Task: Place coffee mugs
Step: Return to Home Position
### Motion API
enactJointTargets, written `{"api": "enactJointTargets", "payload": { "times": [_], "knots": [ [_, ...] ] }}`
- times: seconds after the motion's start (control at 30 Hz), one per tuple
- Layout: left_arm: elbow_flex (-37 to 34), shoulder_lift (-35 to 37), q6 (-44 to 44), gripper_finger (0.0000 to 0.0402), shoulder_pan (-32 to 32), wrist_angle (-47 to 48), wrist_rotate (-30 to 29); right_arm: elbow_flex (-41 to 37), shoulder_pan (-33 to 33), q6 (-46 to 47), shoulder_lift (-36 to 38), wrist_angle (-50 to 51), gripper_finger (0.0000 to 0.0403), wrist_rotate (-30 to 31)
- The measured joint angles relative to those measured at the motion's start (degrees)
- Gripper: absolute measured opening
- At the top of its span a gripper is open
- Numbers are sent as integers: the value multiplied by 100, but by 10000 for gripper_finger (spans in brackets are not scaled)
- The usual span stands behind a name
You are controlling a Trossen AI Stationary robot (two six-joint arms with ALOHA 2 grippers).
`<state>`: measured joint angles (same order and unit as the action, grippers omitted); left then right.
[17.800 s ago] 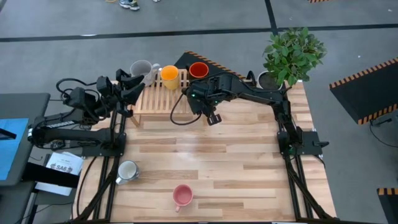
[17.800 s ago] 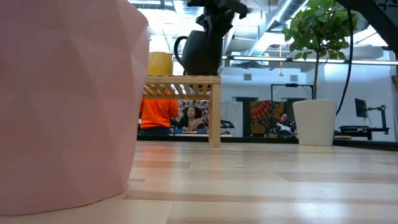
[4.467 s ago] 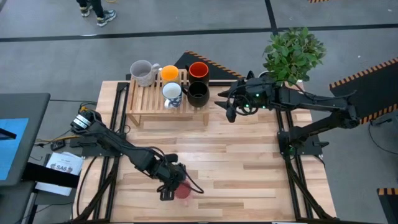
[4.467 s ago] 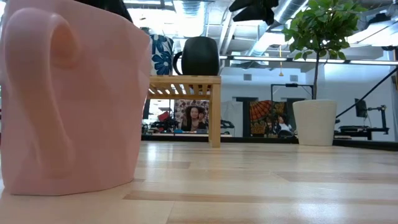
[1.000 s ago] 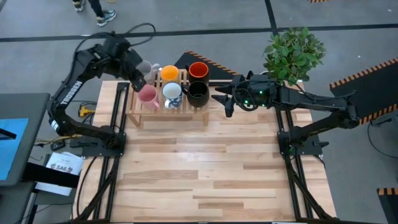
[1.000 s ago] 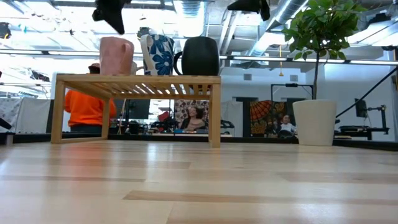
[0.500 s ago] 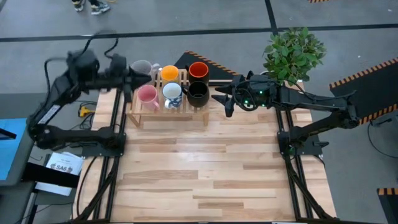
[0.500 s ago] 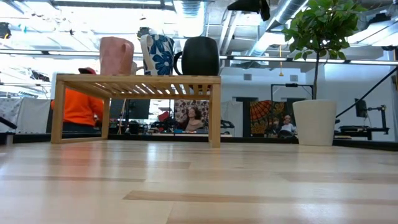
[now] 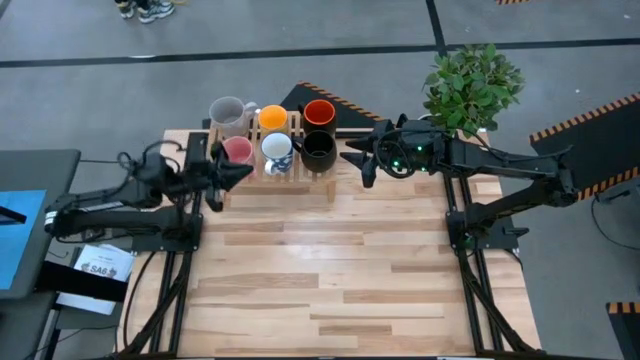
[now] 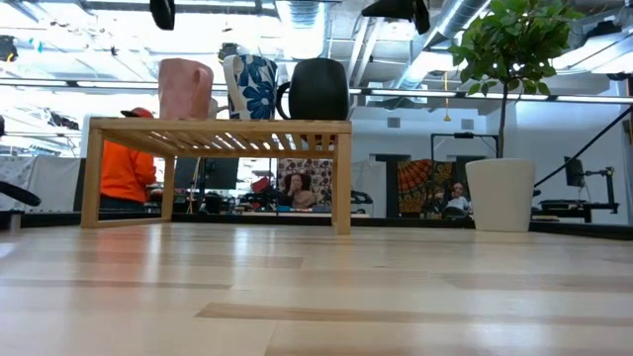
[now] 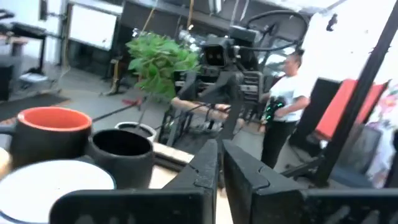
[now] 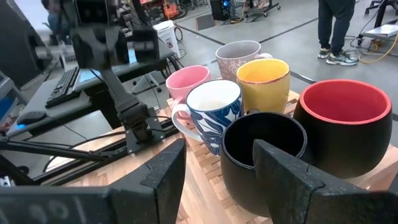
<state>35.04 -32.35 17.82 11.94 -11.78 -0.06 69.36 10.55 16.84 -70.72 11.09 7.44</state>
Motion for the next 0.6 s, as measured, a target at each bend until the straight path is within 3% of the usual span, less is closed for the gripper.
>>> {"api": "enactJointTargets", "payload": {
  "times": [0.27, 0.53, 0.6],
  "knots": [
    [-1348, 407, 158, 0, -504, -1482, -280, 0, 0, 324, 0, -2, 143, 0],
    [-1695, 916, -18, 0, -796, -1363, -126, 0, -42, 568, 0, 67, 22, -151],
    [-1900, 1090, -42, 0, -863, -1372, -132, 0, -58, 580, 0, 88, 16, -325]
  ]
}}
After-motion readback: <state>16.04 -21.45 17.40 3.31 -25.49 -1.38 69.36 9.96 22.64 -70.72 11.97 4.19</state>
